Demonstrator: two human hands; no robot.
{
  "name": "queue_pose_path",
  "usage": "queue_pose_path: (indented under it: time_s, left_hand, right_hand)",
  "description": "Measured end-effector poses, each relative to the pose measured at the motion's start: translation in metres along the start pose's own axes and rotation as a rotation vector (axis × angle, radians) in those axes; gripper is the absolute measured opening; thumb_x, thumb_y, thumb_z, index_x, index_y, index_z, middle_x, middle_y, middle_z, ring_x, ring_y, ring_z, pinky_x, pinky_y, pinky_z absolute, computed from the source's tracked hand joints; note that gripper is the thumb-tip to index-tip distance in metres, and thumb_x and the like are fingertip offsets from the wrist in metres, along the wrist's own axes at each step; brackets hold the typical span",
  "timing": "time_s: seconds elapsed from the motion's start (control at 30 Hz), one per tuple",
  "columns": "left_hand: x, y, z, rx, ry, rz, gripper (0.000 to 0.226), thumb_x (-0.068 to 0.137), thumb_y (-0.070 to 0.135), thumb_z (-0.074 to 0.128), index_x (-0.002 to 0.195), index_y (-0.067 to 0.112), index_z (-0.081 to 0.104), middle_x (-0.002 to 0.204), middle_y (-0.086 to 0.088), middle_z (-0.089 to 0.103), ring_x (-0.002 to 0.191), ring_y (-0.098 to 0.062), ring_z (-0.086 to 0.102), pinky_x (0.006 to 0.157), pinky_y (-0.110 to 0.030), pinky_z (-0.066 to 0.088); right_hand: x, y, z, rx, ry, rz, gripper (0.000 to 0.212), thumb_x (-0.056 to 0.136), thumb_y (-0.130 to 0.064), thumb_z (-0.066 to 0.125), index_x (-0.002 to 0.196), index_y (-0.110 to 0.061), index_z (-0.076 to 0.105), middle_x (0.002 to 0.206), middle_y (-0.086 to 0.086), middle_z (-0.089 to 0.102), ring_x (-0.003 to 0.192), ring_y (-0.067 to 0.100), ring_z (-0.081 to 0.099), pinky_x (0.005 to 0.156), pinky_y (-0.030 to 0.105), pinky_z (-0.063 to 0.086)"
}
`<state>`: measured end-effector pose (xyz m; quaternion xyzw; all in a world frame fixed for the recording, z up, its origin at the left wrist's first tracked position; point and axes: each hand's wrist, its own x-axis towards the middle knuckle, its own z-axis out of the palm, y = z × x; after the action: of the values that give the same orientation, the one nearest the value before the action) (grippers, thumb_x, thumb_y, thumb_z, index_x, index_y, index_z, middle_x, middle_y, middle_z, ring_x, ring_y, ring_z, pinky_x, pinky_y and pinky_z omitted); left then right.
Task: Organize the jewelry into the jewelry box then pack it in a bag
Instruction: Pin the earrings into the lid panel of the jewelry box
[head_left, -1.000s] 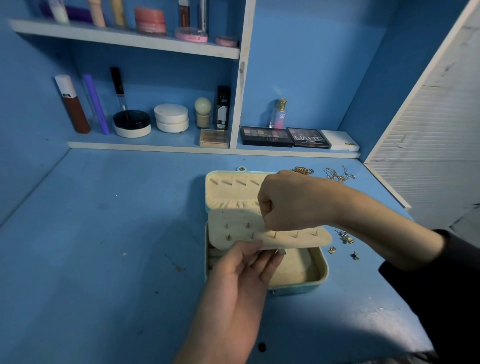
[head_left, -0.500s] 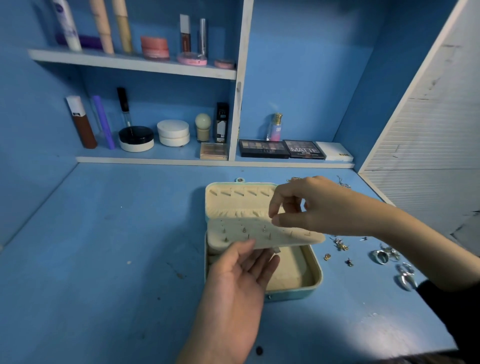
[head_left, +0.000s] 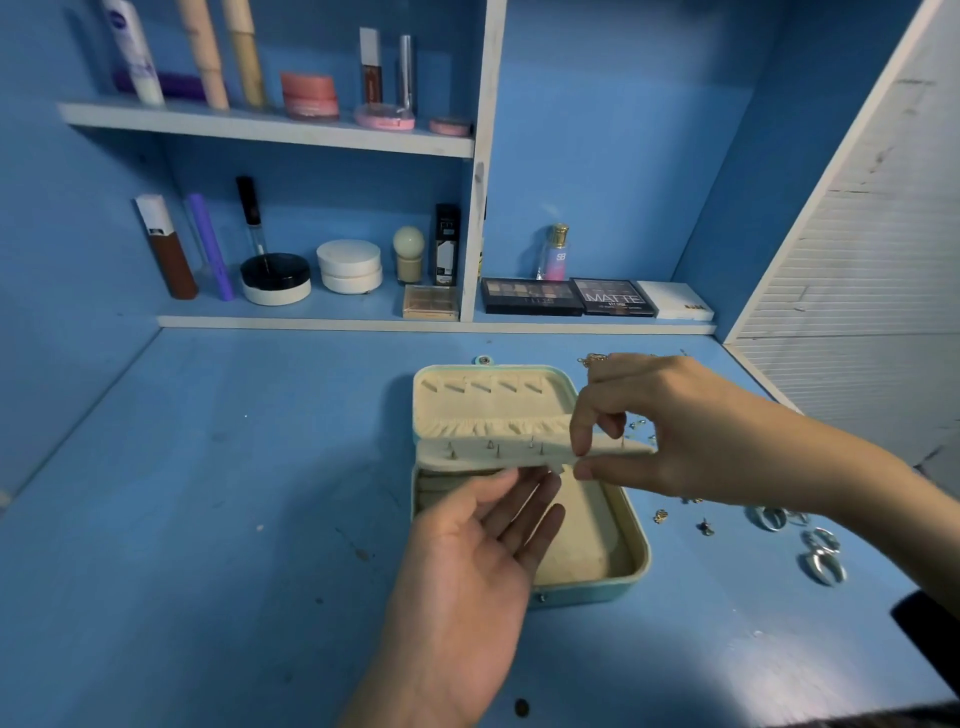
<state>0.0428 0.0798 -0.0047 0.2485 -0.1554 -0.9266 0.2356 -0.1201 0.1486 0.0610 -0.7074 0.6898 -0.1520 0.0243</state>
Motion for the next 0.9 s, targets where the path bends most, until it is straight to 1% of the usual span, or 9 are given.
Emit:
queue_pose_path:
  time_s: [0.13, 0.23, 0.43, 0.53, 0.6, 0.67, 0.77, 0.83, 0.9]
  left_hand:
    - [0.001, 0.005, 0.002, -0.021, -0.026, -0.031, 0.05, 0.07, 0.01, 0.057, 0.116, -0.009, 0.061, 0.111, -0.024, 0.067, 0.108, -0.032, 0.064, 0.092, -0.039, 0.048]
    - [0.0, 0.008, 0.003, -0.032, -0.026, -0.045, 0.049, 0.071, 0.01, 0.056, 0.116, -0.01, 0.06, 0.112, -0.025, 0.066, 0.107, -0.033, 0.064, 0.091, -0.039, 0.048]
    - [-0.002, 0.018, 0.005, -0.028, 0.013, -0.016, 0.043, 0.073, 0.009, 0.053, 0.112, -0.004, 0.063, 0.109, -0.022, 0.068, 0.105, -0.03, 0.065, 0.088, -0.038, 0.048]
    - [0.001, 0.027, 0.003, -0.002, 0.044, 0.054, 0.04, 0.072, 0.007, 0.052, 0.109, -0.001, 0.065, 0.104, -0.018, 0.07, 0.098, -0.027, 0.066, 0.082, -0.035, 0.048]
    - [0.003, 0.033, 0.004, 0.049, 0.067, 0.129, 0.032, 0.072, 0.006, 0.052, 0.102, 0.002, 0.065, 0.095, -0.012, 0.071, 0.087, -0.022, 0.066, 0.075, -0.032, 0.048]
    - [0.008, 0.039, 0.003, 0.157, 0.101, 0.247, 0.02, 0.079, 0.002, 0.05, 0.094, 0.007, 0.063, 0.082, -0.006, 0.069, 0.074, -0.015, 0.063, 0.068, -0.027, 0.047]
    - [0.025, 0.049, -0.004, 0.4, 0.141, 0.507, 0.022, 0.086, -0.004, 0.049, 0.087, 0.014, 0.061, 0.073, 0.004, 0.061, 0.062, -0.006, 0.056, 0.056, -0.017, 0.045]
    - [0.04, 0.056, -0.01, 0.601, 0.176, 0.683, 0.025, 0.086, -0.006, 0.053, 0.087, 0.018, 0.06, 0.077, 0.008, 0.059, 0.064, -0.001, 0.054, 0.053, -0.013, 0.042]
    - [0.053, 0.062, -0.015, 0.812, 0.173, 0.79, 0.029, 0.085, -0.004, 0.058, 0.09, 0.024, 0.059, 0.091, 0.009, 0.06, 0.067, 0.005, 0.054, 0.057, -0.009, 0.042]
  right_hand:
    - [0.007, 0.003, -0.005, -0.026, 0.026, 0.004, 0.016, 0.076, -0.041, 0.066, 0.077, -0.025, 0.066, 0.068, -0.012, 0.043, 0.071, 0.005, 0.044, 0.064, 0.012, 0.035]
    - [0.013, 0.008, -0.01, -0.04, 0.054, 0.007, 0.012, 0.078, -0.032, 0.074, 0.077, -0.023, 0.066, 0.069, -0.01, 0.045, 0.069, 0.004, 0.044, 0.063, 0.008, 0.033]
    - [0.029, 0.016, -0.015, -0.071, 0.119, 0.002, 0.01, 0.08, -0.026, 0.072, 0.077, -0.02, 0.065, 0.068, -0.006, 0.049, 0.068, 0.014, 0.046, 0.06, 0.018, 0.034]
    - [0.036, 0.018, -0.014, -0.107, 0.174, -0.009, 0.01, 0.079, -0.02, 0.073, 0.076, -0.018, 0.064, 0.068, -0.005, 0.049, 0.068, 0.014, 0.046, 0.061, 0.021, 0.037]
    - [0.04, 0.02, -0.012, -0.111, 0.209, 0.016, 0.009, 0.08, -0.018, 0.072, 0.076, -0.017, 0.064, 0.07, -0.006, 0.048, 0.07, 0.017, 0.049, 0.064, 0.03, 0.041]
    - [0.045, 0.022, -0.009, -0.122, 0.244, 0.037, 0.009, 0.08, -0.018, 0.071, 0.076, -0.016, 0.064, 0.072, -0.006, 0.048, 0.074, 0.018, 0.049, 0.065, 0.039, 0.044]
    - [0.052, 0.027, -0.002, -0.151, 0.294, 0.047, 0.008, 0.079, -0.014, 0.069, 0.075, -0.013, 0.062, 0.073, -0.005, 0.048, 0.075, 0.017, 0.045, 0.065, 0.044, 0.046]
    - [0.056, 0.029, 0.003, -0.169, 0.323, 0.052, 0.008, 0.077, -0.009, 0.068, 0.073, -0.011, 0.06, 0.072, -0.005, 0.047, 0.074, 0.018, 0.044, 0.063, 0.044, 0.047]
    - [0.06, 0.031, 0.007, -0.194, 0.34, 0.051, 0.009, 0.076, -0.005, 0.066, 0.072, -0.009, 0.058, 0.071, -0.003, 0.047, 0.073, 0.021, 0.044, 0.06, 0.044, 0.047]
